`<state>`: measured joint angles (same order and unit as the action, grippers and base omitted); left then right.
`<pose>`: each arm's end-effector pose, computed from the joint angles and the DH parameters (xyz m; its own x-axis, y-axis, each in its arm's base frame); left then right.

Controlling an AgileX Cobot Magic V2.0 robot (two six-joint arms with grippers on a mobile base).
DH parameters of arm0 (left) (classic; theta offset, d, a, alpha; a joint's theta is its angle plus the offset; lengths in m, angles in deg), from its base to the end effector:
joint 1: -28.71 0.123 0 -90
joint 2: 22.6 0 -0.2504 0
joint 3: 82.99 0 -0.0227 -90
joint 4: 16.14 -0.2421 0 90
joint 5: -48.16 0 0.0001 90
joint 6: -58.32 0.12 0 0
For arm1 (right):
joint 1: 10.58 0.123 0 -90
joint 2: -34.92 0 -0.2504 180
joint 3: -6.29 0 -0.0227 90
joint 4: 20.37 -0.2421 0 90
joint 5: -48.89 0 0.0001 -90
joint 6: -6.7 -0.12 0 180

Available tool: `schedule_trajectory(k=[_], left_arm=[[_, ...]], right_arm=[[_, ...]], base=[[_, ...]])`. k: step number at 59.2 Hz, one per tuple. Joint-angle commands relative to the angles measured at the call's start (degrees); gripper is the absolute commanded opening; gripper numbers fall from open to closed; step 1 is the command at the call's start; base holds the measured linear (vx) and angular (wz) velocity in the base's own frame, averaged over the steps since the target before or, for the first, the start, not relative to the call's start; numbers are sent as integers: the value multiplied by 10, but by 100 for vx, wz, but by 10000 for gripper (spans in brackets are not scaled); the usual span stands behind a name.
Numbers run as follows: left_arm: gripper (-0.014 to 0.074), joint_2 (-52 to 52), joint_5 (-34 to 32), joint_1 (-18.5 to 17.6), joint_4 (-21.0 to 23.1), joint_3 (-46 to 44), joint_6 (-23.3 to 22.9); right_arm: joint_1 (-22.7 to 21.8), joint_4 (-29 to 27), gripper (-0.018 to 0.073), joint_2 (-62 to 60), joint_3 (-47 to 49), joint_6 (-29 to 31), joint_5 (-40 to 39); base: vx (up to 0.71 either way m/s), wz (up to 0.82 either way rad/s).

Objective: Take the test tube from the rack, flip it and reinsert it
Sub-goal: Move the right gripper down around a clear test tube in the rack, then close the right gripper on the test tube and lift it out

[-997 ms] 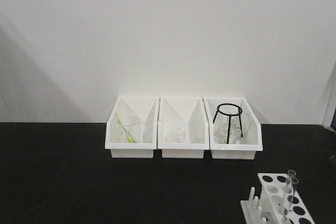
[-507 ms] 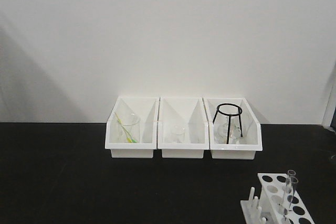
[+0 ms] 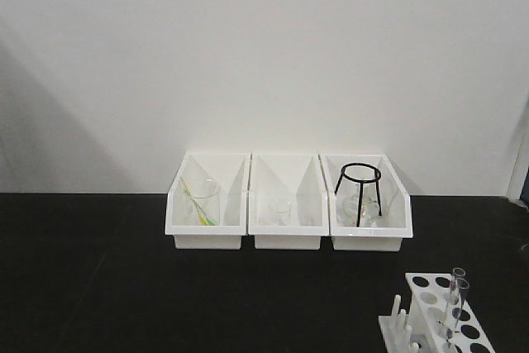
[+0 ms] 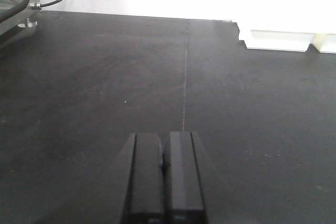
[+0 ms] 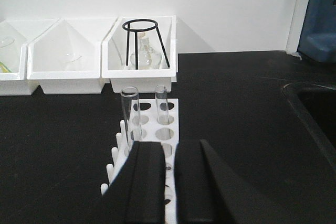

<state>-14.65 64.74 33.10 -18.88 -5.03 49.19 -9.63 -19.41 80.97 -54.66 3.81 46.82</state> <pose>0.1086 0.0100 0.1715 -0.2038 -0.1292 -0.9705 -0.1136 0.9877 -0.1077 0.1803 0.0031 0.2232 -0.2580 0.0294 -0.9657 -0.0085 0.9994 0.0327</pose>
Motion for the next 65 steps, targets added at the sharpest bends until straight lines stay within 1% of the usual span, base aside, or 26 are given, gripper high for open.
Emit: schedule_trajectory(k=[1,8,12,15,20,24,38,44,51,59,65], left_arm=[[-6,-6,-50,-4,3,0,0],[-6,-6,-50,-4,3,0,0],[-6,-6,-50,-4,3,0,0],[-6,-6,-50,-4,3,0,0],[-6,-6,-50,-4,3,0,0],[-6,-6,-50,-4,3,0,0],[-6,-6,-50,-4,3,0,0],[-6,-6,-50,-4,3,0,0],[-6,-6,-50,-4,3,0,0],[-6,-6,-50,-4,3,0,0],[-6,-6,-50,-4,3,0,0]], right_arm=[[-3,0,339,38,19,1,-83],[-3,-1,477,90,19,1,-124],[-3,1,528,126,19,1,-159],[-3,20,545,155,19,1,-193],[-3,61,547,207,19,0,-260],[-3,77,547,250,19,-4,-305],[-3,78,546,374,19,-9,-447],[-3,90,546,420,19,-33,-488],[-3,122,543,467,19,-40,-541],[-3,118,516,510,19,-40,-594],[-3,121,494,535,31,-41,-617]], base=[[0,0],[0,0],[0,0],[0,0],[0,0],[0,0],[0,0],[0,0],[0,0],[0,0],[0,0]])
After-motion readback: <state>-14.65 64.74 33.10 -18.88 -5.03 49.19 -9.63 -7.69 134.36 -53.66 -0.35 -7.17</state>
